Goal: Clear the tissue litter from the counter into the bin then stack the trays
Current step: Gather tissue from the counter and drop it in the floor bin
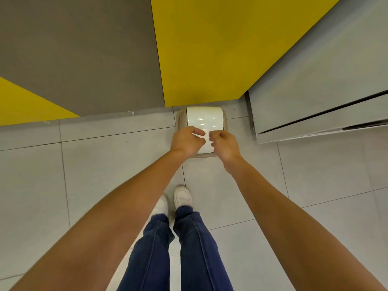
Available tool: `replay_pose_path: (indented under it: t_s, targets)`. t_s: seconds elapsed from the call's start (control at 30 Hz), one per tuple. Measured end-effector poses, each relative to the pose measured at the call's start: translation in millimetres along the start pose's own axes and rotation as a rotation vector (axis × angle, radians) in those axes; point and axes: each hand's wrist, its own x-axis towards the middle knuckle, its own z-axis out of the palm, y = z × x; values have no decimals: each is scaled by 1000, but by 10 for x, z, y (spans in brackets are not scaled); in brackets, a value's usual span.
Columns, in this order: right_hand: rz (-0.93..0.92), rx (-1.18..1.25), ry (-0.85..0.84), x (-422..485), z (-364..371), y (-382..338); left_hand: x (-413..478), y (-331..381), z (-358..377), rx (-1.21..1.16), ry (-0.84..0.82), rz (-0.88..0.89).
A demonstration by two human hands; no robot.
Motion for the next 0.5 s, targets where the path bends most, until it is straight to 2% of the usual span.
replay_pose_path:
  t_s: [0.23, 0.5]
  targets:
    - [-282, -168, -6, -979, -255, -868, -1042, 546, -759, 107, 128, 259]
    - [-583, -199, -26, -1995, -346, -1961, -2040, 1130, -1735, 207, 308, 542]
